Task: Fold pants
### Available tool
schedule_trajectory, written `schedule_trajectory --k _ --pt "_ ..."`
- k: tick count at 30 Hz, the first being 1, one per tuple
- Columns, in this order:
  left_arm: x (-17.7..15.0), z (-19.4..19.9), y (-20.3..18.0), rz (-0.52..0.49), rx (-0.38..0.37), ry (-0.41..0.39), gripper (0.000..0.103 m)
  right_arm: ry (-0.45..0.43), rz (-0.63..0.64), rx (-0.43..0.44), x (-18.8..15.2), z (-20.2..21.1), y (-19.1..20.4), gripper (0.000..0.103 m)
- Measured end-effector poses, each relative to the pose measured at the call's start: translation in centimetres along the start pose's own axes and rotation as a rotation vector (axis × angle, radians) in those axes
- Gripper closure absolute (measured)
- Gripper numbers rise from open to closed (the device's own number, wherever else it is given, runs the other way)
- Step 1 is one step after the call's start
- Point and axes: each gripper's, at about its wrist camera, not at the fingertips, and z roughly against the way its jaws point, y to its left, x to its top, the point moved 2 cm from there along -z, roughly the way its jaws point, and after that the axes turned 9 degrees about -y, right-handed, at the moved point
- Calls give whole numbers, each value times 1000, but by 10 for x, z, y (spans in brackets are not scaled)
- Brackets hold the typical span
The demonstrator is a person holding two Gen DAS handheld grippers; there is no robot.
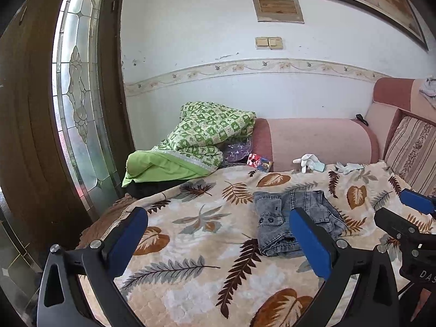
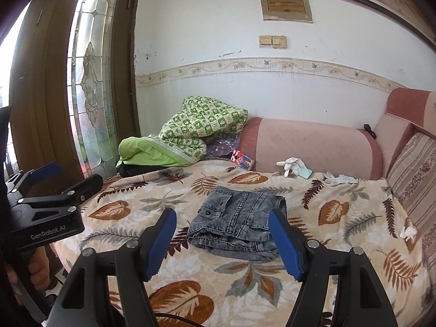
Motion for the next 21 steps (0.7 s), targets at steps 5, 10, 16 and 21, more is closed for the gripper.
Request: schedule_trajectory --k 5,10,16,21 --pt "-2 -2 -3 -6 -30 -3 0 10 13 -13 -1 -3 -1 30" --pt "1 -5 -15 1 -70 -12 0 -13 43 -47 2 7 -6 30" --pt "11 -9 -54 -49 -123 -8 0 -66 65 -125 -1 30 -33 27" --pt "25 1 -86 -62 -183 -46 0 -77 13 -163 -5 40 -70 27"
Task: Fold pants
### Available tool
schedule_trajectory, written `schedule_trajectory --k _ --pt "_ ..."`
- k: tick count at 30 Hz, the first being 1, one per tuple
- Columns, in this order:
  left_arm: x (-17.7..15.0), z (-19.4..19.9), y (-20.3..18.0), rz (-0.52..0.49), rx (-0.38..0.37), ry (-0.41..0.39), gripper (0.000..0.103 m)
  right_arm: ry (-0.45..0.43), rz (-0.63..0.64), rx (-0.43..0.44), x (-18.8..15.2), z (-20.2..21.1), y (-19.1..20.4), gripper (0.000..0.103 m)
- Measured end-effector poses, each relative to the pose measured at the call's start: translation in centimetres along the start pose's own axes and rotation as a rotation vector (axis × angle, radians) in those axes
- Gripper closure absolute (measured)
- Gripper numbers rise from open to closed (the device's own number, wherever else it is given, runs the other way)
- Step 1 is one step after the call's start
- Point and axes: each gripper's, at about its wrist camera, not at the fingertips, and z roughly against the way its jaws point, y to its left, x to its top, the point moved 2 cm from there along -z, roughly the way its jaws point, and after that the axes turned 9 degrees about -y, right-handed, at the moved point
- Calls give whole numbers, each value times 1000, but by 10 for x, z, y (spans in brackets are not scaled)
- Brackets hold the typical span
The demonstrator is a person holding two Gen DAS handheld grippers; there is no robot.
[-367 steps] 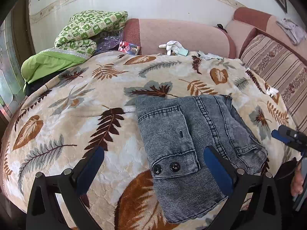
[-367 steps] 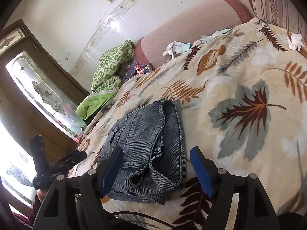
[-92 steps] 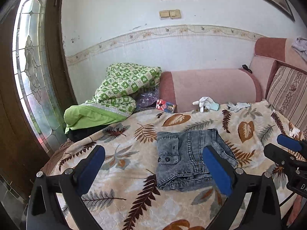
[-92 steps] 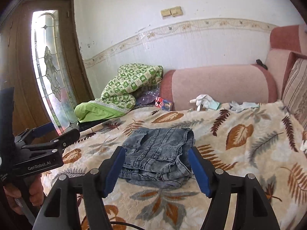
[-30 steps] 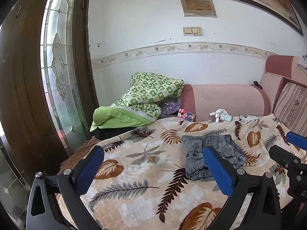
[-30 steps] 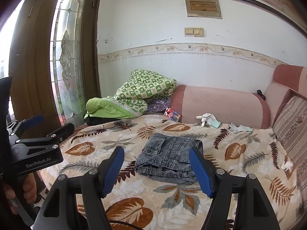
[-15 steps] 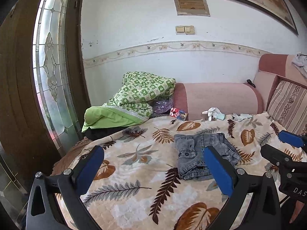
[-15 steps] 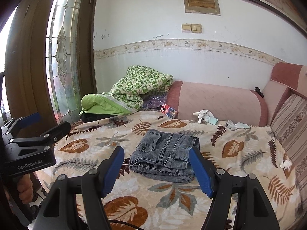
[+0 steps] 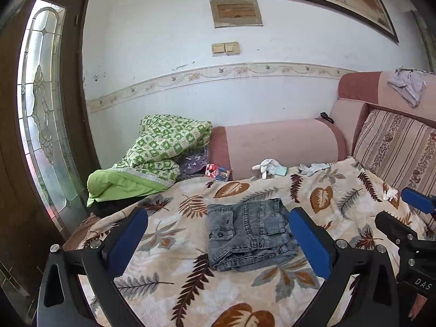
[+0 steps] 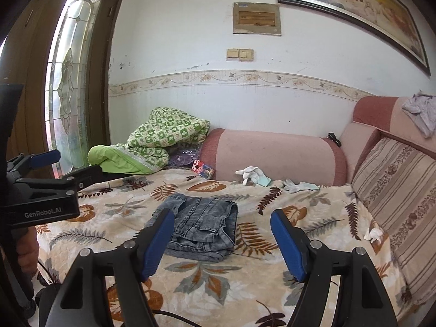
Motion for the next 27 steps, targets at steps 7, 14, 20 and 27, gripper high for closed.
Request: schedule_trajectory --k 7,14,20,27 --pt "21 4 -39 -25 -60 -65 0 -25 -66 -32 -9 -3 -45 27" --pt "29 5 -68 -51 -99 -112 0 -25 -119 -56 -22 -6 -83 27" --pt "28 -7 -84 -41 -136 -78 0 -32 -167 -77 -23 -7 -113 27" --pt "31 -9 -85 -26 -157 -79 0 -14 -199 -80 -26 -15 -126 27"
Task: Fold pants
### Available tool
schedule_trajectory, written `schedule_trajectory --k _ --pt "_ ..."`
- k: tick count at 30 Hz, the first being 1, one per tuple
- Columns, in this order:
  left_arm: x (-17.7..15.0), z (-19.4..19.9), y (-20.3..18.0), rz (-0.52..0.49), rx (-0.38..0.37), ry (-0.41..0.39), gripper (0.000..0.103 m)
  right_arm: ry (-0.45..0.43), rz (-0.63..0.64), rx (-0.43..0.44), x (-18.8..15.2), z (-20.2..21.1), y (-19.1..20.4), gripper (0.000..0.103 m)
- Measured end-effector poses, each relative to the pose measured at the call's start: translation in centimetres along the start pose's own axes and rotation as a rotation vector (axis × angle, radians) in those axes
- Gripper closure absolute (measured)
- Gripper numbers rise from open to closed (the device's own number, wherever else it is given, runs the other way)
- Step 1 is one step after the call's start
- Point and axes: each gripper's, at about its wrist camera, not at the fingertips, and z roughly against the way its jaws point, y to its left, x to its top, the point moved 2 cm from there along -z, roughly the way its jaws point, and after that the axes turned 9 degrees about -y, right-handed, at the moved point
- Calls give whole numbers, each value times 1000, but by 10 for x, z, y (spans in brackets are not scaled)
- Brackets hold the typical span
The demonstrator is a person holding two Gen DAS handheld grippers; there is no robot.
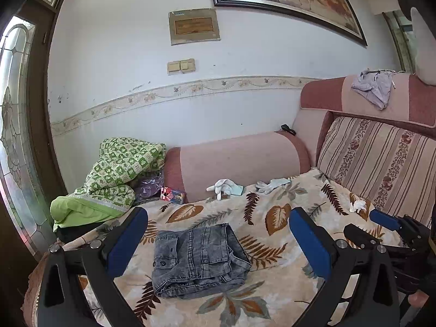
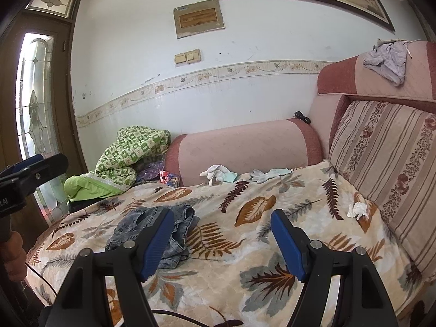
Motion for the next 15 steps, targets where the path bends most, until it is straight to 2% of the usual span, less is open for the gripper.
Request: schedule_trajectory --k 15 --pt "-8 4 38 89 -41 -21 0 73 90 71 -14 -19 51 27"
